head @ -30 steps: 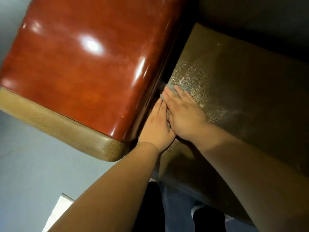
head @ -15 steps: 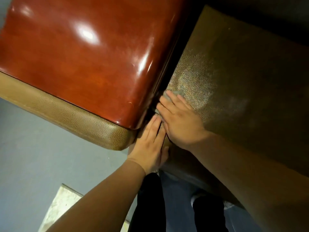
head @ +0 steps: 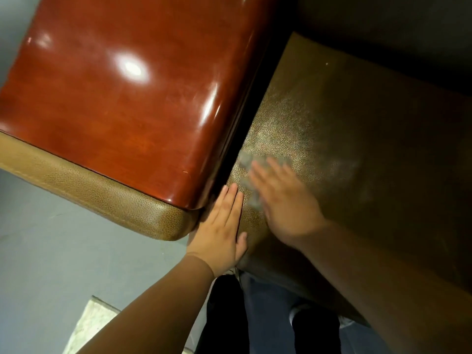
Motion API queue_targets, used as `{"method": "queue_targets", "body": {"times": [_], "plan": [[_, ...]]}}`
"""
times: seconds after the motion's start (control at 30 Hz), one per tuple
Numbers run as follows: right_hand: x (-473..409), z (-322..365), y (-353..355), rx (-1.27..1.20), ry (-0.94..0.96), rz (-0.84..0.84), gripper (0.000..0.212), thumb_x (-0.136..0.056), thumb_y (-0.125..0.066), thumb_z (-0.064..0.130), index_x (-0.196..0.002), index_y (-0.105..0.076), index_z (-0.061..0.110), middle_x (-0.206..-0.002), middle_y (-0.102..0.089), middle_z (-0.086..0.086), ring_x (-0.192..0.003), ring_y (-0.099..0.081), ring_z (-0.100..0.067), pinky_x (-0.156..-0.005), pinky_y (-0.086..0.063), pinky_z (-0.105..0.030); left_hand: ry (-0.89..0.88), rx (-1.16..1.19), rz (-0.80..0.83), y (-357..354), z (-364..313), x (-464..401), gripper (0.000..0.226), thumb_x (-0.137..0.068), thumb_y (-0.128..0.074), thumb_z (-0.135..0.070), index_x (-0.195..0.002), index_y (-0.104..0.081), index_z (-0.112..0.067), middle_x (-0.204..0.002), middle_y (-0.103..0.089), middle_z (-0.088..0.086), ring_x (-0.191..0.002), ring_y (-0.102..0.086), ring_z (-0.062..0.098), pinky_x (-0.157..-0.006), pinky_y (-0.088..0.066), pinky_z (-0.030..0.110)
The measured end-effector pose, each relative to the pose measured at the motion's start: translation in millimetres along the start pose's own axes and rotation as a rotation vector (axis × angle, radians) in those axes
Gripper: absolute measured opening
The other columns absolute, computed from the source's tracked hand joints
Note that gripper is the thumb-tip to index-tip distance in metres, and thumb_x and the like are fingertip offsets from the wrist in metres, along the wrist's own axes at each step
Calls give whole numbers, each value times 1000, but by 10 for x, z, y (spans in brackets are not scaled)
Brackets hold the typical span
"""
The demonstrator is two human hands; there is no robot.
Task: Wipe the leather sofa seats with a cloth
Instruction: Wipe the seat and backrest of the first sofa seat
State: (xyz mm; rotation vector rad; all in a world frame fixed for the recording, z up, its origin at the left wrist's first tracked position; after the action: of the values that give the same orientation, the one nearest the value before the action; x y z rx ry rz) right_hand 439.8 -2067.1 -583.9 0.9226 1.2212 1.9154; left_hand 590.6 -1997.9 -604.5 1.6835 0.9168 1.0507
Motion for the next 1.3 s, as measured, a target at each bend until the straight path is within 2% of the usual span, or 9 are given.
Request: {"method": "queue_targets", "body": {"times": [0.13,0.27,0.37,0.53,0.67,0.73,0.83,1.0,1.3], "plan": [[364,-285,25,35,124,63,67,-97,-46,15,-163,-30,16,-172,-21,-1,-160,-9,-24,-129,-15,-46,-29,-52,32,63,-29,-11,81,-99,-41,-43,-161,-26,6,-172,-13,25,-162,-7,36,-131,-1,40],[-74,-1258,346,36,-288,-19,65,-108,-31,39,-165,-8,20,-173,-13,-5,-160,-6,-29,-130,-6,-46,-34,87,-5,135,-100,-361,81,-102,-39,-49,-166,-18,-5,-176,-5,14,-163,3,26,-132,-1,40],[-269,-1559,502,-22,-537,-56,63,-107,-23,35,-166,-10,15,-173,-9,-9,-160,-4,-35,-130,-3,-48,88,193,-39,176,-152,-840,80,-103,-30,-57,-169,-9,-16,-177,5,3,-162,15,17,-130,6,33],[163,-612,179,76,-224,-24,62,-104,-33,36,-163,-29,16,-171,-22,-6,-159,-13,-31,-129,-15,-50,83,209,-61,326,-180,-1518,69,-107,-33,-47,-168,-17,-19,-177,-2,4,-163,4,22,-131,2,38],[153,-796,215,101,-22,58,60,-105,-32,35,-160,-36,14,-170,-27,-6,-158,-19,-30,-128,-15,-47,92,360,-147,485,-12,-2028,61,-109,-46,-30,-165,-29,-12,-176,-13,9,-161,-12,22,-131,-9,30],[-149,-1264,289,139,-75,28,60,-105,-27,33,-159,-37,9,-167,-31,-13,-155,-25,-38,-127,-20,-53,155,426,-174,433,8,-2119,65,-108,-49,-30,-165,-27,-12,-176,-11,6,-160,-15,18,-128,-6,19],[-618,-2228,616,32,-483,-65,61,-106,-24,33,-160,-31,6,-166,-29,-18,-152,-26,-42,-124,-18,-52,156,424,-215,344,-8,-2112,67,-106,-52,-29,-166,-26,-12,-176,-11,4,-159,-17,16,-121,1,7],[-1123,-2691,875,-72,-684,-239,45,-109,-36,27,-146,-47,5,-146,-49,-20,-131,-48,-38,-114,-36,-51,138,405,-220,275,2,-2128,69,-106,-50,-29,-167,-23,-12,-177,-5,2,-159,-10,8,-121,1,8],[-1185,-2280,851,-149,-349,-164,53,-108,-39,23,-159,-34,7,-165,-36,-13,-153,-29,-31,-125,-19,-38,123,334,-218,227,-16,-2144,70,-105,-49,-30,-167,-20,-11,-177,-4,4,-156,-4,3,-123,1,11]]}}
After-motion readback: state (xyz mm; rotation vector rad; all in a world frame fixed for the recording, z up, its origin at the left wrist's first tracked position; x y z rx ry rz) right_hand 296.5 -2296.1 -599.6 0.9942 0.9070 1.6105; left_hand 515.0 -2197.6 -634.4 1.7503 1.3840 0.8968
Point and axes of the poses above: each hand's wrist, its own x-axis away from the middle knuckle, its own y-axis out of the back of the hand, z = x × y, the point moved 5 cm from there along -x, towards the middle knuckle
